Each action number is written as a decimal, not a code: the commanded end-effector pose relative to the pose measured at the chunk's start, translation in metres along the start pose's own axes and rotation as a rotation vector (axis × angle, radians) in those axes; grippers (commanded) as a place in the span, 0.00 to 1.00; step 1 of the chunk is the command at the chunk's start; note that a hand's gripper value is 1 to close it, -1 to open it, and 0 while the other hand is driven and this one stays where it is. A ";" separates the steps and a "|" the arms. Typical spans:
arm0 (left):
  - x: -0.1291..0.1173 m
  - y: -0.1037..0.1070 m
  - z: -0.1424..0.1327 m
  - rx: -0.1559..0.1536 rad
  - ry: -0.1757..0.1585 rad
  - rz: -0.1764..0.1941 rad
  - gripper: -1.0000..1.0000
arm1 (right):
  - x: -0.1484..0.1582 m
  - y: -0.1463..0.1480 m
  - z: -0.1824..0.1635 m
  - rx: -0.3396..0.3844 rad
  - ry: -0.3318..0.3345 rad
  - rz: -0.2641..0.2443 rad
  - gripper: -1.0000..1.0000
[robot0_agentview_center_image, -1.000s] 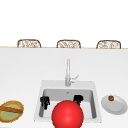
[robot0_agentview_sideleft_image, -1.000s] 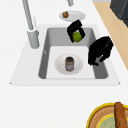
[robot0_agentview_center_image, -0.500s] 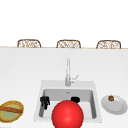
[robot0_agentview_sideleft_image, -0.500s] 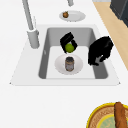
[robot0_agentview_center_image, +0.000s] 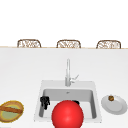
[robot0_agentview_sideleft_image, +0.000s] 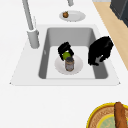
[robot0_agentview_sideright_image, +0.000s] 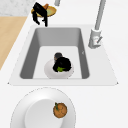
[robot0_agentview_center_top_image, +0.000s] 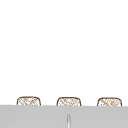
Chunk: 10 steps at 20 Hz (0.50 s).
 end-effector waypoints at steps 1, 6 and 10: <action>0.000 0.000 0.000 0.000 0.000 0.000 0.50 | -0.002 0.021 -0.021 0.011 0.015 0.044 1.00; 0.000 0.000 0.000 0.000 0.000 0.000 0.50 | -0.010 0.040 -0.034 -0.010 0.015 0.042 1.00; 0.000 0.000 0.000 0.000 0.000 0.000 0.50 | -0.012 0.013 -0.022 0.015 -0.025 -0.008 1.00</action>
